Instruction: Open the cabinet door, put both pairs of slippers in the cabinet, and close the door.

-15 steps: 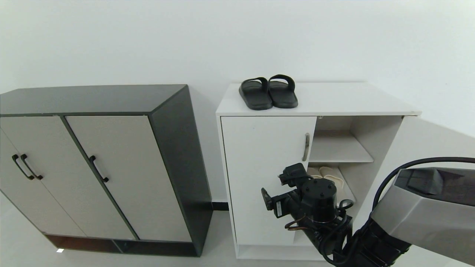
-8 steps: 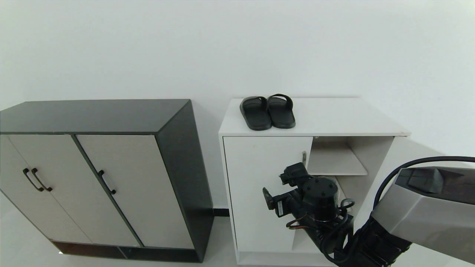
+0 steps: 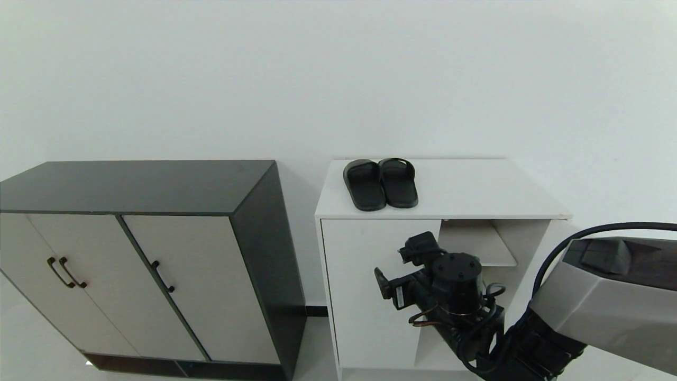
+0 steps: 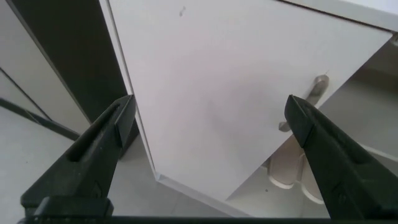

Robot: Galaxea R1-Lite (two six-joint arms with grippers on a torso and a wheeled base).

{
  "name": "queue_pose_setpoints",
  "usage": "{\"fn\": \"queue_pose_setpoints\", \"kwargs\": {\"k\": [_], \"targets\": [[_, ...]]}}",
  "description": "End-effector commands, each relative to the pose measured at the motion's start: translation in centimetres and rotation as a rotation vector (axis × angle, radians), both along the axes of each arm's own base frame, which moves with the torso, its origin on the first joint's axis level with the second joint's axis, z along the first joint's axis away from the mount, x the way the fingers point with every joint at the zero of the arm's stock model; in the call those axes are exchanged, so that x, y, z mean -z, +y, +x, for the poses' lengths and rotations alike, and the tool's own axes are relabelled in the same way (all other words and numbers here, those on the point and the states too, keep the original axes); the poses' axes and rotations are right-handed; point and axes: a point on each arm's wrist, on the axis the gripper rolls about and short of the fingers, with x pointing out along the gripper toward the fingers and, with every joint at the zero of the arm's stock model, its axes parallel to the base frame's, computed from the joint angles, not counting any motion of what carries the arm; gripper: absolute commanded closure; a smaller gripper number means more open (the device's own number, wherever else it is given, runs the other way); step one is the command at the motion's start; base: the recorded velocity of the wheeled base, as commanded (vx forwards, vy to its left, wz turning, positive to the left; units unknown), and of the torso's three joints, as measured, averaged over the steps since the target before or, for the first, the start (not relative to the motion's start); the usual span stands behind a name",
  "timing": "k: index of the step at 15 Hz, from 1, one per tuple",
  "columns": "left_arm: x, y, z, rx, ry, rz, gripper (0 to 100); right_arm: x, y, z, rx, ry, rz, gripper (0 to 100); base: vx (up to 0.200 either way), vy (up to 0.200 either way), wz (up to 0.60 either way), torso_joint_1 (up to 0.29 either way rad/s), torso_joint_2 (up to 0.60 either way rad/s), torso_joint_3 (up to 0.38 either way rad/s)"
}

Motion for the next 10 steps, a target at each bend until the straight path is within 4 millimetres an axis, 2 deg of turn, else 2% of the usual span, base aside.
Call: {"fn": "queue_pose_setpoints", "kwargs": {"k": [1, 3, 4, 8, 10], "targets": [[0.0, 0.0, 0.0, 0.000, 0.002, 0.001, 100, -0.1, -0.1, -0.1, -0.002, -0.001, -0.005, 0, 0.000, 0.000, 0.00, 0.051, -0.10, -0.056], [0.0, 0.0, 0.0, 0.000, 0.002, 0.001, 100, -1.4, 0.2, -0.3, -0.015, -0.022, -0.020, 0, 0.000, 0.000, 0.00, 0.016, -0.03, -0.018], [0.0, 0.0, 0.0, 0.000, 0.002, 0.002, 100, -3.2, 0.4, -0.8, -0.027, 0.045, -0.053, 0, 0.000, 0.000, 0.00, 0.000, 0.00, 0.000], [0.0, 0.0, 0.0, 0.000, 0.002, 0.004, 100, -10.3, 1.3, -1.9, 0.012, 0.207, 0.043, 0, 0.000, 0.000, 0.00, 0.000, 0.00, 0.000], [0.0, 0.0, 0.0, 0.001, 0.002, 0.004, 100, -11.9, 2.3, -0.9, 0.106, 0.161, 0.081, 0, 0.000, 0.000, 0.00, 0.000, 0.00, 0.000]]}}
